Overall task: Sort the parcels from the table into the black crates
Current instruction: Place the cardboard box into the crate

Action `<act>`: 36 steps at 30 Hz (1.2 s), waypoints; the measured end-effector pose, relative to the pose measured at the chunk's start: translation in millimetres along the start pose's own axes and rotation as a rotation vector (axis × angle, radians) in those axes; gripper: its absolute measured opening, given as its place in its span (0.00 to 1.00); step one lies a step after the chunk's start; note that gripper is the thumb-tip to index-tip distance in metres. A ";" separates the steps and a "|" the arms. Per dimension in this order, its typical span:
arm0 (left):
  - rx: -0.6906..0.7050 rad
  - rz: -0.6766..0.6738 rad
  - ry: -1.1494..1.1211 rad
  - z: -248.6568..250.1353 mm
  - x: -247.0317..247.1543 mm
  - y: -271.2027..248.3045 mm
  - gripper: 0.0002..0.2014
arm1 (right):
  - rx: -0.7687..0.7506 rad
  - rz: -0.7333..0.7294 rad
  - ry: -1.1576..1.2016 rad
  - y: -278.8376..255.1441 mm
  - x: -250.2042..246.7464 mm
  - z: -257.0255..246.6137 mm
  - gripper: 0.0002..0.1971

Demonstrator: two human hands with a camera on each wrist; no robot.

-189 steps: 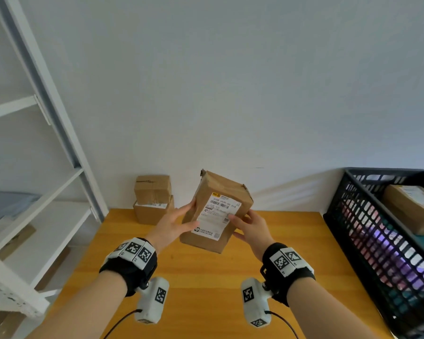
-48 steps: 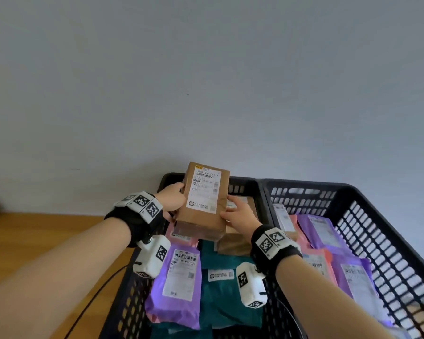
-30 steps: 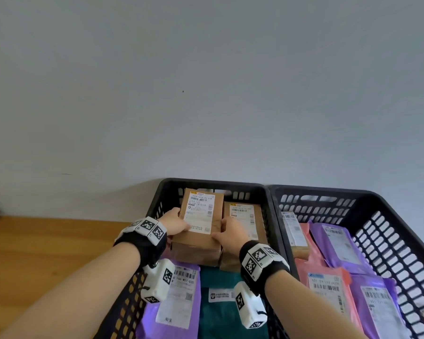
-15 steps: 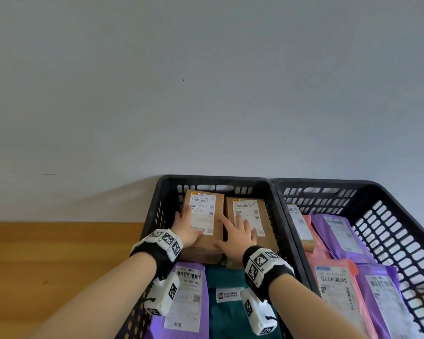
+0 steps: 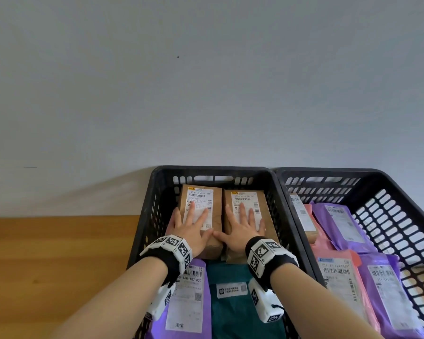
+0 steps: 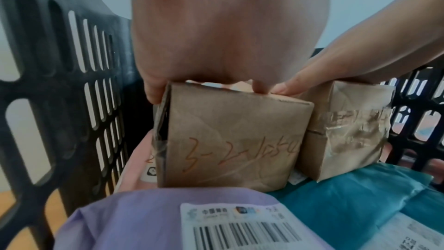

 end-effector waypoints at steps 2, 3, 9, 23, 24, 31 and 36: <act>0.006 -0.008 0.014 -2.6 2.8 1.7 0.31 | 0.005 -0.002 -0.012 0.8 2.6 -1.1 0.42; 0.006 -0.016 0.022 -3.7 3.8 2.3 0.31 | 0.005 -0.006 -0.013 1.5 3.8 -2.0 0.42; -0.009 -0.064 0.027 0.0 -1.2 -0.5 0.30 | 0.018 -0.046 -0.019 3.9 1.8 -3.7 0.41; -0.045 -0.081 0.008 13.8 -37.4 -26.4 0.31 | 0.012 0.010 0.144 -16.8 -27.2 -2.6 0.41; -0.051 -0.071 0.001 14.0 -40.5 -29.7 0.32 | 0.003 0.025 0.155 -19.6 -31.6 -2.8 0.40; -0.072 0.110 -0.063 21.8 -90.4 -70.8 0.31 | -0.146 0.128 0.229 -39.6 -66.7 -22.5 0.39; -0.151 0.240 -0.140 6.6 -121.5 -112.4 0.32 | -0.312 0.156 0.191 -63.7 -87.4 -57.3 0.38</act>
Point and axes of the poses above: each hand's wrist, its own y-axis towards the middle knuckle, its own x-axis out of the palm, z = x × y, the point moved 4 cm from there along y, towards the middle knuckle, and after that the axes turned 5 degrees about -y, right-handed, at the moved point
